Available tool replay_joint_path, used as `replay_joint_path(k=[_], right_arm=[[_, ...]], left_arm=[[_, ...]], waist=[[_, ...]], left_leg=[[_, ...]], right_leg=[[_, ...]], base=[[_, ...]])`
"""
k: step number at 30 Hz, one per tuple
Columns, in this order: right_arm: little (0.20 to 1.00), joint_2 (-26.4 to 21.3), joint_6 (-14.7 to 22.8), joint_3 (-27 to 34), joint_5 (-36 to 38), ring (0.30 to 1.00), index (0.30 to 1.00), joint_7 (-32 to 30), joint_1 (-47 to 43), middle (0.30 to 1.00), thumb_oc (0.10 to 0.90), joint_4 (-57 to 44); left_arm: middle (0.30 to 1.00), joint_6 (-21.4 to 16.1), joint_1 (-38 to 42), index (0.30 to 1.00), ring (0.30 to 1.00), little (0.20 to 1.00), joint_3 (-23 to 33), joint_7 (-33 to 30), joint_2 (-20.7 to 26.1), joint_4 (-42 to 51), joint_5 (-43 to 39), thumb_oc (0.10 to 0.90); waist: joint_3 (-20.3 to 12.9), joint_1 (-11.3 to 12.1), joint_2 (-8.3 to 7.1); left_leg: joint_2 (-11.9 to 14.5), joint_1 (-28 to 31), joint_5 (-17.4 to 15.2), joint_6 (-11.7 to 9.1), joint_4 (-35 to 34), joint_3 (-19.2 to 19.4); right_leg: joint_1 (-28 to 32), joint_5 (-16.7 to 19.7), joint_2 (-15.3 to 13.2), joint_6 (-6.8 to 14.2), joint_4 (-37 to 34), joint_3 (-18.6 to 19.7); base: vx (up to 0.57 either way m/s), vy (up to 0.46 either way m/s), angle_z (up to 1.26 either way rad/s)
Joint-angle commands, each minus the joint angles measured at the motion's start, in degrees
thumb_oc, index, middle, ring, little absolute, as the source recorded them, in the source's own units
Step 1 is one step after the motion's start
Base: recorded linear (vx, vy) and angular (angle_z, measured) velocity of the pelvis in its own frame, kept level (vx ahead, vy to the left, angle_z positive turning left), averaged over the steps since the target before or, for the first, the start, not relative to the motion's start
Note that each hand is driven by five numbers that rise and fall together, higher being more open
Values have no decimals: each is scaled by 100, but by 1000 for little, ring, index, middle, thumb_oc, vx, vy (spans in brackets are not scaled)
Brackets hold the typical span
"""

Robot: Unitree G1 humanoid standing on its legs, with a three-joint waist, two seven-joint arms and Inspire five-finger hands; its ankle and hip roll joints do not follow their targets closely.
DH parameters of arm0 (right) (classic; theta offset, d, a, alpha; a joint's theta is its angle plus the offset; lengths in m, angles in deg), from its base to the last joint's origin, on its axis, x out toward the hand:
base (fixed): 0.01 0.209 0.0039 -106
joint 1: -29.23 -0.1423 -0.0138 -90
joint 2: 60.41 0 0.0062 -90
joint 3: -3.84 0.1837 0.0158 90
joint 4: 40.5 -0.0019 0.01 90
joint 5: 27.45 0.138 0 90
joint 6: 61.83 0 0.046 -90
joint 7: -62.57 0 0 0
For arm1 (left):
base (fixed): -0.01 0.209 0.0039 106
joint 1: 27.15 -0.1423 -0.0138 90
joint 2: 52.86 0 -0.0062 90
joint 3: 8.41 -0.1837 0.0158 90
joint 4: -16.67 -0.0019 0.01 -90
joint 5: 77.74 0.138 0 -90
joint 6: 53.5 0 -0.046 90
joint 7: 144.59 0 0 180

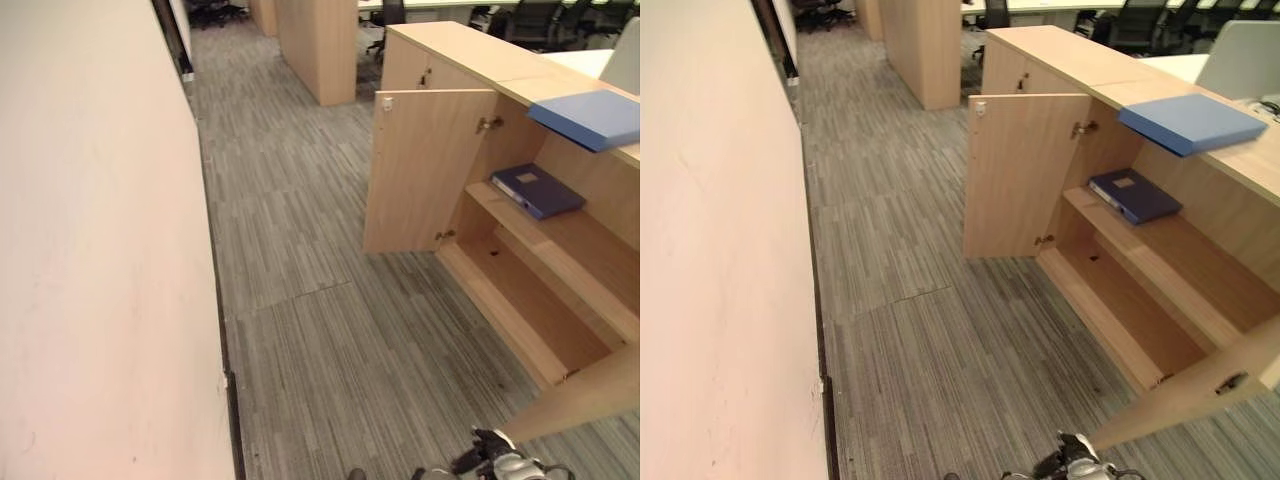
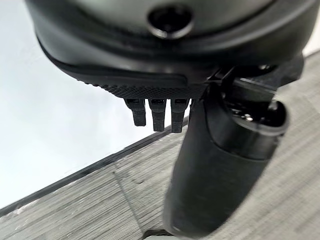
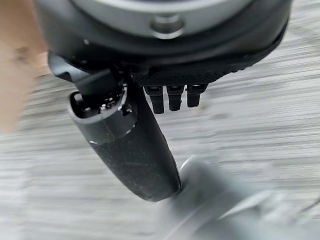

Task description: Put the empty folder in the office cabinet

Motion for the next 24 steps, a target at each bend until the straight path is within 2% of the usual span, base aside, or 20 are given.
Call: replay_joint_path(k=[1, 4, 5, 6, 8, 10, 13, 14, 15, 19, 24], right_arm=[[900, 180, 33, -114, 215, 900, 900, 42, 10, 900, 800, -171], [900, 177, 18, -134, 285, 900, 900, 51, -23, 900, 800, -206], [900, 168, 35, -149, 284, 900, 900, 70, -49, 900, 800, -164], [900, 169, 44, -135, 312, 900, 900, 69, -31, 900, 800, -150], [900, 155, 88, -151, 297, 900, 900, 58, -36, 900, 800, -55], [900, 110, 87, -127, 325, 900, 900, 37, -34, 900, 800, -60], [900, 31, 94, -17, 370, 900, 900, 30, -6, 900, 800, 86], [900, 33, 94, -16, 370, 900, 900, 30, -9, 900, 800, 87], [900, -2, 100, 89, 411, 900, 900, -5, 34, 900, 800, 247], [900, -38, 69, 103, 443, 900, 900, -52, 88, 900, 800, 542], [900, -81, 54, 112, 485, 900, 900, -99, 108, 900, 800, 721]], left_arm=[[900, -14, -131, 900, 900, 900, 213, -109, 163, -46, 189, 800], [900, -3, -186, 900, 900, 900, 298, -82, 175, -122, 248, 800], [900, 3, -204, 900, 900, 900, 341, -71, 159, -173, 238, 800], [900, 2, -222, 900, 900, 900, 348, -64, 154, -182, 261, 800], [900, -8, -276, 900, 900, 900, 346, -90, 81, -267, 284, 800], [900, -1, -258, 900, 900, 900, 346, -88, 52, -252, 259, 800], [900, 13, -209, 900, 900, 900, 303, -115, 21, -257, 217, 800], [900, 13, -207, 900, 900, 900, 304, -115, 23, -257, 217, 800], [900, 7, -88, 900, 900, 900, 240, -154, 48, -218, 195, 800], [900, 4, 235, 900, 900, 900, 73, -229, 130, -140, 161, 800], [900, -23, 414, 900, 900, 900, -129, -287, 154, 33, 193, 800]], waist=[[413, -152, -72], [420, -208, -231], [420, -208, -248], [382, -203, -275], [223, -202, -347], [149, -234, -319], [70, -282, -205], [61, -298, -222], [37, -344, -183], [38, -392, -177], [37, -404, -184]], left_leg=[[217, 237, -260, -706, -165, -71], [91, 403, -449, -753, -165, -251], [72, 496, -546, -771, -165, -320], [54, 526, -623, -786, -165, -377], [31, 550, -785, -786, -165, -480], [139, 611, -853, -782, -165, -555], [420, 756, -992, -857, -165, -658], [400, 733, -972, -853, -165, -674], [606, 795, -1003, -947, -165, -734], [927, 821, -1036, -1118, -165, -775], [1198, 716, -692, -1275, -157, -690]], right_leg=[[353, 1818, 352, 201, -1697, 204], [205, 2190, 613, 347, -2743, 256], [189, 2260, 683, 378, -2900, 257], [315, 2169, 740, 337, -3177, 262], [446, 2175, 757, 257, -3185, 242], [514, 2192, 762, 209, -3118, 180], [441, 1849, 864, 45, -2713, 220], [421, 1855, 838, 48, -2709, 213], [397, 1561, 858, -77, -2305, 207], [409, 1147, 987, -238, -1940, 196], [470, 917, 1170, -337, -1967, 152]], base=[[267, -125, -10], [295, -107, 23], [289, -93, 49], [276, -93, 48], [300, -133, 45], [332, -151, 53], [297, -123, 35], [318, -158, 30], [295, -164, 53], [308, -208, 51], [182, -161, 11]])
